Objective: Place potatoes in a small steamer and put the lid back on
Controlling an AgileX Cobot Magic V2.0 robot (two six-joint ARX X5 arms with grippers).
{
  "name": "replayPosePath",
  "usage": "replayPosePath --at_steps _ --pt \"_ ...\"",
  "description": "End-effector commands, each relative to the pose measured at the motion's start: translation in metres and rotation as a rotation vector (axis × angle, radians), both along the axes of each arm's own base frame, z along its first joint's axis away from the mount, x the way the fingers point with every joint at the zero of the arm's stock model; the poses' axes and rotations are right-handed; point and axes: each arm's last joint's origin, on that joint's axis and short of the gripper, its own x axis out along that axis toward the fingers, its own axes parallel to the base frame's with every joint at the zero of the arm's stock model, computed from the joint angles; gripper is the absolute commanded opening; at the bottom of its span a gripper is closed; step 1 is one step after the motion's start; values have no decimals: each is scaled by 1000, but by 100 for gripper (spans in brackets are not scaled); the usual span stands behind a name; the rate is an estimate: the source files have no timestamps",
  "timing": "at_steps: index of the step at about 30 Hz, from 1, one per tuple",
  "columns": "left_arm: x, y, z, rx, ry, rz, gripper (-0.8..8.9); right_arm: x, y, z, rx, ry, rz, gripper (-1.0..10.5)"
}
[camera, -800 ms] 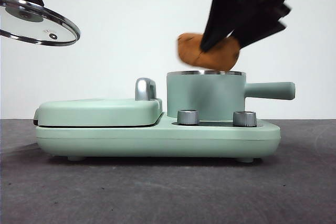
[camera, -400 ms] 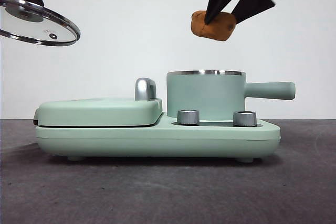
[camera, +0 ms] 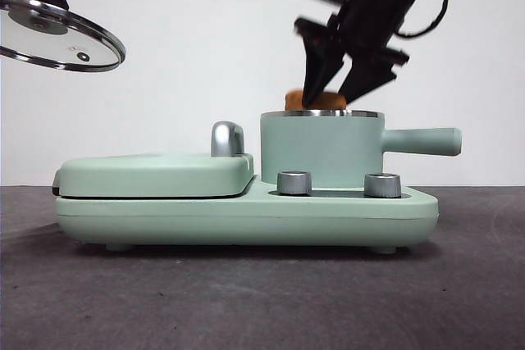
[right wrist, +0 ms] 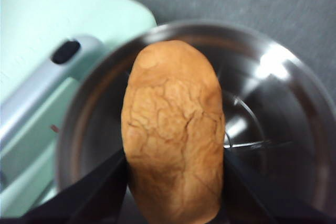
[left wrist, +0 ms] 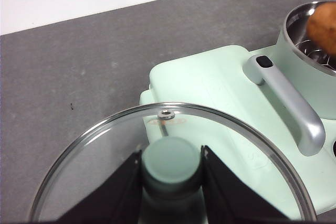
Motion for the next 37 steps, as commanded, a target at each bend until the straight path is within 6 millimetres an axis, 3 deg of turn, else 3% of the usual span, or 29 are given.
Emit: replayPosePath --at_steps 1,13,16,19,23,26,31,37 --pt "1 -1 7 -15 -41 0 10 9 4 -5 -8 -1 7 231" --pt "1 -1 7 -15 -40 1 10 17 4 -23 -54 38 -16 236" --pt "1 -1 7 -15 -39 1 10 14 3 -18 -50 29 -16 405" --pt "0 -1 7 -14 -35 1 10 5 -1 5 -26 -22 -19 420" --pt "0 -1 6 -13 -34 1 10 -27 -15 54 26 -104 -38 409" --pt "0 0 6 -13 -32 1 10 -59 -26 69 13 -181 -76 409" --pt "0 -1 6 -17 -29 -8 10 -138 -54 42 34 -332 -146 409" --pt "-1 -4 6 -76 -14 -80 10 -189 -84 16 -45 -352 -219 401"
